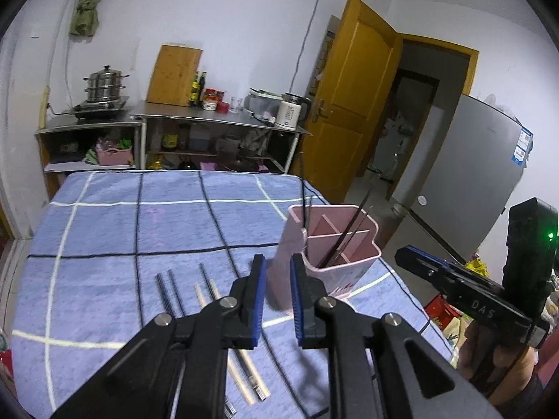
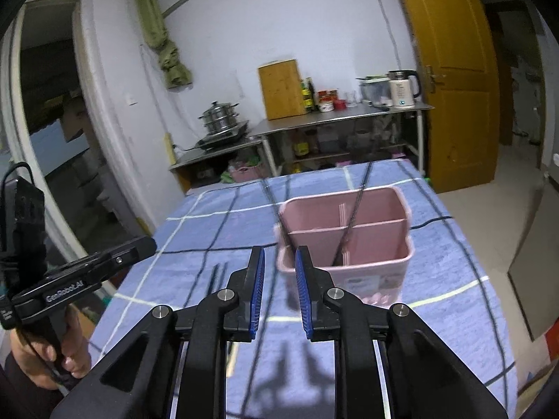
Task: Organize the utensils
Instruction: 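Move both open tools back toward the remaining chopsticks on the cloth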
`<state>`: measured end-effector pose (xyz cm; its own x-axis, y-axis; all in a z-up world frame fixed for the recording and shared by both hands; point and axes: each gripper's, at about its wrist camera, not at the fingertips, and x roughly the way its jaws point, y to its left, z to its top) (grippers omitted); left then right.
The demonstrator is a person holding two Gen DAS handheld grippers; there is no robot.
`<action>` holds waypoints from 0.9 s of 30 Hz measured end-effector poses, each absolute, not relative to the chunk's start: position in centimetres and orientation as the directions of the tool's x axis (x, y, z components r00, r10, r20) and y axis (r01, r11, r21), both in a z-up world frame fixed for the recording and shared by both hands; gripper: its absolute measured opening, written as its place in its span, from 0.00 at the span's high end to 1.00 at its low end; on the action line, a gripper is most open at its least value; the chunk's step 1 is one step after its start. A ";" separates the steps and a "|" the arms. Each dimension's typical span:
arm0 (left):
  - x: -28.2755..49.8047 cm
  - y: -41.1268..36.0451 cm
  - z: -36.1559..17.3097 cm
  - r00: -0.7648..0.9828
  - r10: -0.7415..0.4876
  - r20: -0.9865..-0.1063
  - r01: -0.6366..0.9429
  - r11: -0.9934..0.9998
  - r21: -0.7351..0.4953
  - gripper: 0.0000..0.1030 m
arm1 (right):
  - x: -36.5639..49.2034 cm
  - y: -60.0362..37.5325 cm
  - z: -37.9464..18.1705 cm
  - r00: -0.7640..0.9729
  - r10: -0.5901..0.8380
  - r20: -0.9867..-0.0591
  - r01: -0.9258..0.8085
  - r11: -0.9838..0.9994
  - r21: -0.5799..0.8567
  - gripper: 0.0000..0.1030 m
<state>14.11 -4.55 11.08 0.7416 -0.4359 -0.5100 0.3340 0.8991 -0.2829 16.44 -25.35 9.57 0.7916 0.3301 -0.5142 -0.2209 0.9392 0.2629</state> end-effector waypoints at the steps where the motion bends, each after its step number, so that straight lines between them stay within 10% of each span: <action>1: 13.8 -4.2 11.0 0.746 -0.428 -0.511 0.326 0.903 -0.280 0.86 | 16.2 -25.1 9.4 0.789 0.335 -0.514 -0.229 0.938 0.261 0.82; 27: 12.8 1.5 3.1 0.711 -0.315 -0.628 0.151 0.941 -0.302 0.79 | 16.3 -19.0 5.0 0.692 0.431 -0.579 -0.351 0.902 0.252 0.82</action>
